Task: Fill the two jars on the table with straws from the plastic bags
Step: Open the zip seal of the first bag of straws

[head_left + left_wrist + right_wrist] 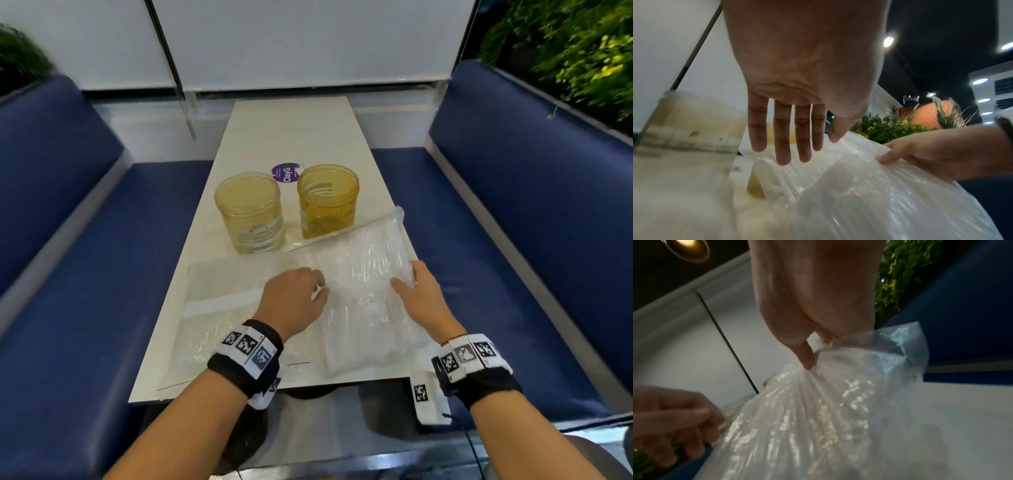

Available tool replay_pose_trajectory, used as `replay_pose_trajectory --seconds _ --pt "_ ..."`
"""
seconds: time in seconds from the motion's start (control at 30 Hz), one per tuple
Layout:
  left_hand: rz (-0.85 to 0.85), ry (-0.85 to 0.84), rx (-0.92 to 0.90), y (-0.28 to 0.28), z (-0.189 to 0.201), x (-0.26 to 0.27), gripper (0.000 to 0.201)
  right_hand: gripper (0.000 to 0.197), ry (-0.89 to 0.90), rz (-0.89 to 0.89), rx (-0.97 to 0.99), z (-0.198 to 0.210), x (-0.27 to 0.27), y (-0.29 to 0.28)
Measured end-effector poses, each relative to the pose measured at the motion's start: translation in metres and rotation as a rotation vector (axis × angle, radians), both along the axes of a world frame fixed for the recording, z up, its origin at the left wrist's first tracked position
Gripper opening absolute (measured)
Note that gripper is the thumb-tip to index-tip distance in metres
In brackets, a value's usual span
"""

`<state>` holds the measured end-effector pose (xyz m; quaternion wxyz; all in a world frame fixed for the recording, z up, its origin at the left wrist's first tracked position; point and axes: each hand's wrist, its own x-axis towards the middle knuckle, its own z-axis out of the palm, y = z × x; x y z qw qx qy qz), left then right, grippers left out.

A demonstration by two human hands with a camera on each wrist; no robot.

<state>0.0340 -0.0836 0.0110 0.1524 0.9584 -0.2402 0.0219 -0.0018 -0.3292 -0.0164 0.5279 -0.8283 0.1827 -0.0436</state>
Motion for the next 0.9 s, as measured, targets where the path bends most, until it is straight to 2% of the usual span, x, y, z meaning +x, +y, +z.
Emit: replay_pose_trajectory --seconds 0.17,0.23,0.33,0.47,0.53,0.6,0.63,0.7,0.73,0.8,0.83,0.9 --pt "0.022 -0.393 -0.143 -0.014 0.069 0.031 0.015 0.022 -0.245 0.032 -0.047 0.031 -0.007 -0.01" --pt "0.013 -0.44 -0.105 -0.021 0.091 0.039 0.018 0.025 -0.29 0.044 -0.034 0.034 -0.008 -0.013" --pt "-0.042 -0.26 -0.082 -0.025 0.109 0.042 0.023 0.025 -0.29 0.033 0.024 0.034 -0.006 -0.015" --pt "-0.096 -0.033 -0.196 -0.028 0.111 0.035 0.019 0.025 -0.217 0.036 0.104 0.029 0.004 -0.016" --pt "-0.096 0.018 -0.242 -0.032 0.108 0.032 0.019 0.035 -0.158 0.02 -0.001 0.027 0.01 -0.013" --pt "-0.076 0.029 -0.266 -0.037 0.105 0.031 0.019 0.05 -0.196 -0.06 -0.163 0.03 0.016 -0.006" --pt "-0.063 0.031 -0.281 -0.04 0.105 0.03 0.019 0.047 -0.262 -0.124 -0.209 0.038 0.016 -0.001" --pt "-0.047 0.06 -0.343 -0.044 0.104 0.029 0.018 0.016 -0.448 -0.208 -0.259 0.061 0.016 0.01" --pt "-0.049 0.087 -0.386 -0.047 0.103 0.028 0.017 0.006 -0.508 -0.179 -0.28 0.075 0.015 0.017" --pt "-0.07 0.158 -0.474 -0.052 0.103 0.025 0.017 0.036 -0.508 -0.072 -0.341 0.095 0.018 0.026" --pt "-0.08 0.199 -0.519 -0.055 0.103 0.022 0.018 0.044 -0.465 -0.026 -0.351 0.102 0.019 0.028" --pt "-0.083 0.281 -0.607 -0.059 0.103 0.017 0.019 0.046 -0.341 0.04 -0.347 0.109 0.019 0.027"
